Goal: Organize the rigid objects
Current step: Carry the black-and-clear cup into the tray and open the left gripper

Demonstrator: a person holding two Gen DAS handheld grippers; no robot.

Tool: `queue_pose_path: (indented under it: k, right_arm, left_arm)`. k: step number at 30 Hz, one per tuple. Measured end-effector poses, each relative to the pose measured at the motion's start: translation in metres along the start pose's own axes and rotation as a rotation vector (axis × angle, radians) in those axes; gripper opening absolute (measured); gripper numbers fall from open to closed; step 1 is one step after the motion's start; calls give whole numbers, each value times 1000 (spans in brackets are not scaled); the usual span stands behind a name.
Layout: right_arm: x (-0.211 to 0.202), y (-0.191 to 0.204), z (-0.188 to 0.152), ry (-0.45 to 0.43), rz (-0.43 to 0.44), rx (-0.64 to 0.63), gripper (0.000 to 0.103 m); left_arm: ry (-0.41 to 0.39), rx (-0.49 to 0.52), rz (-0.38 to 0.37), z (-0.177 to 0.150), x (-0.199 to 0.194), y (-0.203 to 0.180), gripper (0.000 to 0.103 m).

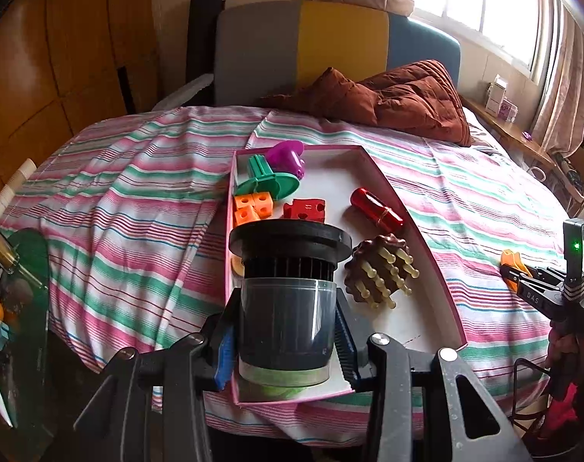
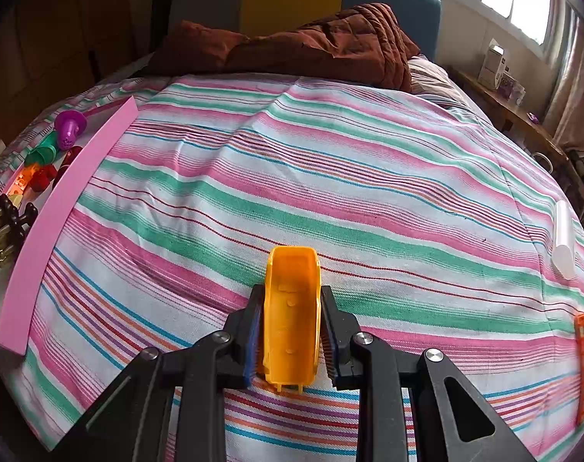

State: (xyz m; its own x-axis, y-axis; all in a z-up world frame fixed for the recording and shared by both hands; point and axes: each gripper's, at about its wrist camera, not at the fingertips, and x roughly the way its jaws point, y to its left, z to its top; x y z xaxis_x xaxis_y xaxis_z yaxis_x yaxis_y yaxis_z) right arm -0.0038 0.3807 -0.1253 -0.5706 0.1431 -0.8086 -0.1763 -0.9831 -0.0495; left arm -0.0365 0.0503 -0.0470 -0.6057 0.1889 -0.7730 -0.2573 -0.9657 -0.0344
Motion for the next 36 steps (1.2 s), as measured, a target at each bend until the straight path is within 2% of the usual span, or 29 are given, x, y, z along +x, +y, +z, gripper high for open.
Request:
queue_pose_path:
  k: [3,6,10,16,18,22,28,36]
  right_arm:
    - [0,0,1,0,0,0,27]
    - [1,0,2,1,1,2,27]
    - [1,0,2,2,0,3,27]
    - [1,-1,2,2,0,1,27]
    - [1,-1,2,2,1,2,27]
    - [2,-1,2,2,1,3,27]
    - [2,-1,2,2,1,5,27]
    - [2,-2,3,1,-2,3,27]
  left_arm:
    - [31,-37,-46,3,8,1,43]
    - [29,-72,-75,7,9,6,43]
    - [27,-78,-69,6,11,8,43]
    - [52,-43,-65,12,31,-8,43]
    - [67,-53,-86,12,38,-12,43]
    - [73,-54,-75,10,54,-17,43]
    - [77,-90,-71,10,59,-9,47]
    - [54,-89,-54,10,53,-7,48]
